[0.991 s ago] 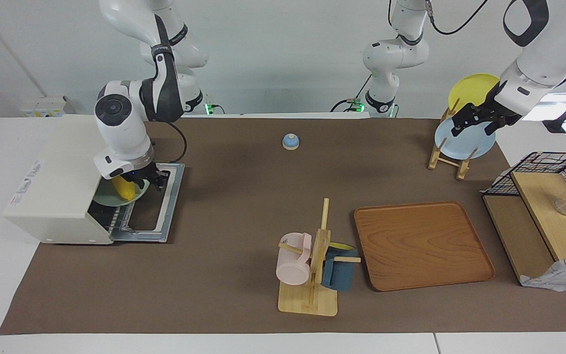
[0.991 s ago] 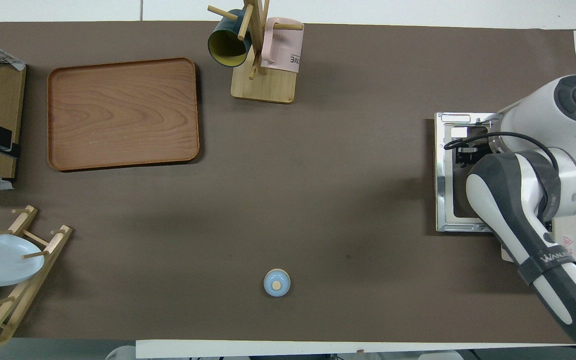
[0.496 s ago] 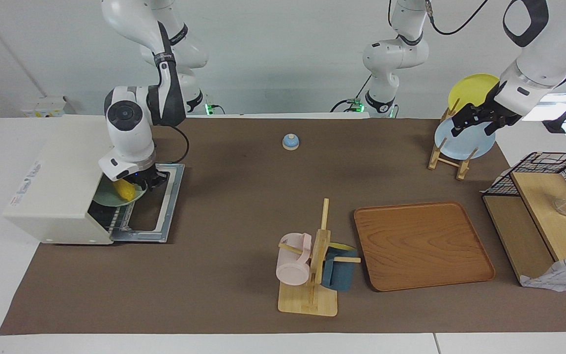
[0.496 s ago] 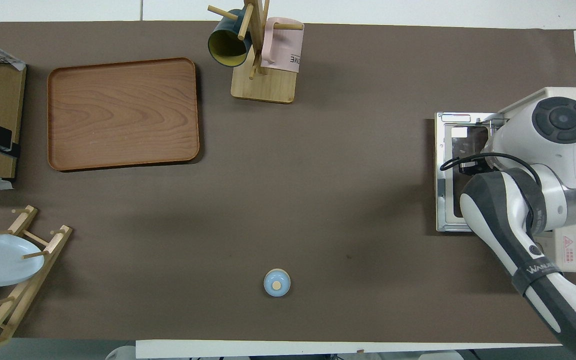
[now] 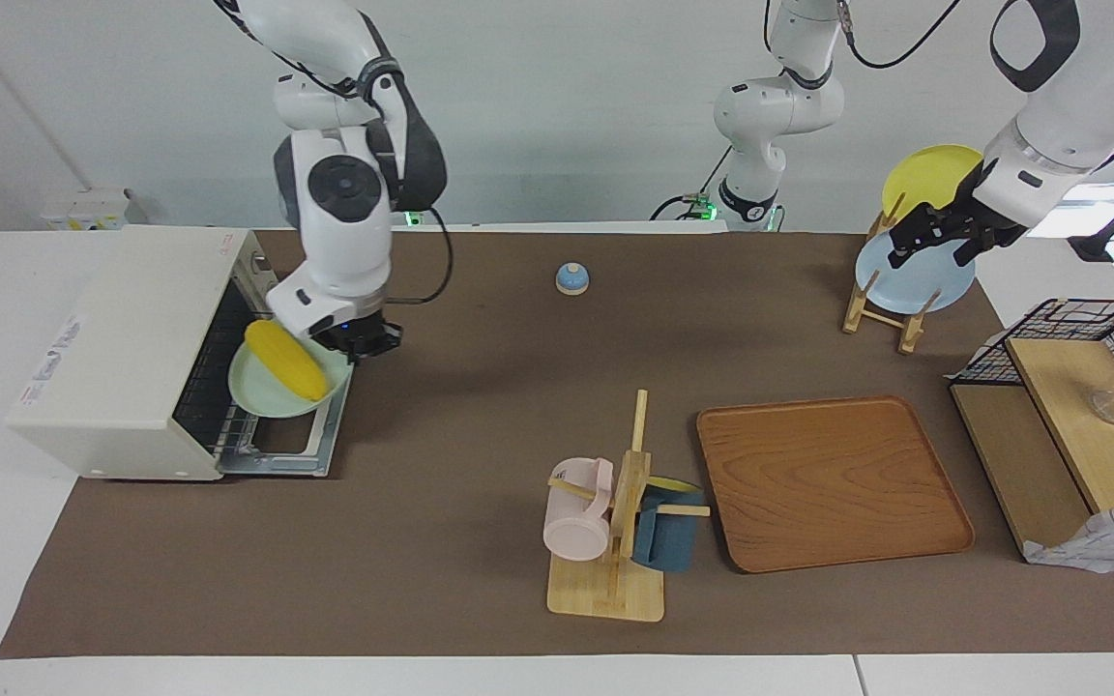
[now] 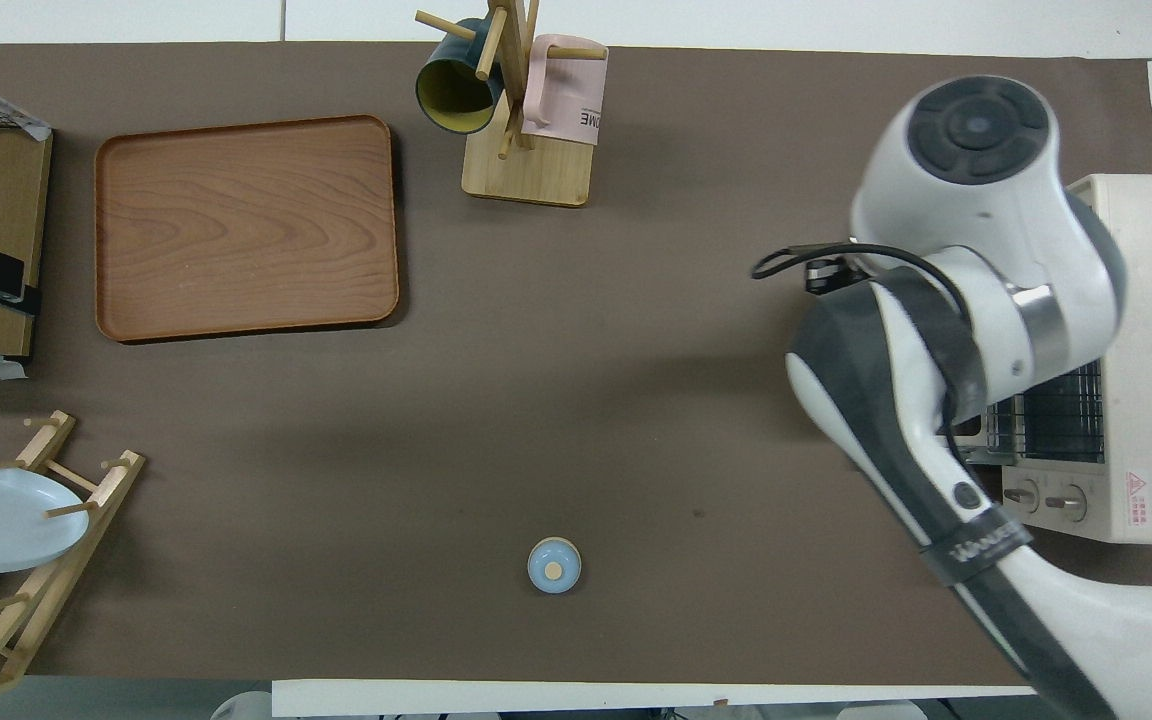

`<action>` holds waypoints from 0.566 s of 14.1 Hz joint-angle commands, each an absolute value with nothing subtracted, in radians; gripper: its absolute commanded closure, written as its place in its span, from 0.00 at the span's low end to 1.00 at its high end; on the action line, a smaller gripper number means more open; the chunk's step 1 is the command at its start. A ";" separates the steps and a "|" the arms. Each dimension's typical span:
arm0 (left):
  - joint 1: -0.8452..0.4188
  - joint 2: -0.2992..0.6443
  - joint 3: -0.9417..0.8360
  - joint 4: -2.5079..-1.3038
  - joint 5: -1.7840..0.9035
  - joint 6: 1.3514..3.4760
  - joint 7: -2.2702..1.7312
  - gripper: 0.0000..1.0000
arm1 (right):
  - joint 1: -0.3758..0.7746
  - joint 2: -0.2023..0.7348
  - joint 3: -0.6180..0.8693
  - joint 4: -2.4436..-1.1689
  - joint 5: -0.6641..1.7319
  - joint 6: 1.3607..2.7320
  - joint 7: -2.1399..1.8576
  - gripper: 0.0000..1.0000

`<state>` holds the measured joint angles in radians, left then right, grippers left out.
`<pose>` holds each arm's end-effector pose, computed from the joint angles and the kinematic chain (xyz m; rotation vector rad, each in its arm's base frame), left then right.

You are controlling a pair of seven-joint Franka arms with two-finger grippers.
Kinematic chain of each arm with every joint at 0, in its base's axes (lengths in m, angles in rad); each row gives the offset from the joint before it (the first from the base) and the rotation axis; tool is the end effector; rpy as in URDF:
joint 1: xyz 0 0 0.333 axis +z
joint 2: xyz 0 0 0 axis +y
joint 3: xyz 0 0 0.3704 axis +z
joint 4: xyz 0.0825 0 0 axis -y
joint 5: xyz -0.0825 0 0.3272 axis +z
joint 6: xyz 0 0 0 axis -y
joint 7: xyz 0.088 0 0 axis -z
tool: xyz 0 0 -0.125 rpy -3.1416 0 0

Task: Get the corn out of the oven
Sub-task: 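Pull the green plate with corn out of the oven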

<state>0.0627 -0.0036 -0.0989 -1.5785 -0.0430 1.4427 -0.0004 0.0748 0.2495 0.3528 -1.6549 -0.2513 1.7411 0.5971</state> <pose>0.4789 -0.0233 0.6495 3.0940 -0.0595 -0.2061 0.5406 0.1933 0.5135 2.9270 -0.1645 -0.0727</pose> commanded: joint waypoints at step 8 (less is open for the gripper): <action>0.067 -0.028 -0.100 -1.598 -0.026 1.376 0.000 0.00 | 0.511 0.873 0.362 -1.024 -0.250 1.897 1.139 0.91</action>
<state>0.0627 -0.0039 -0.0989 -1.5791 -0.0430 1.4002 -0.0005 0.5186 0.8353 0.3550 -1.0650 -0.2569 1.8395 1.1044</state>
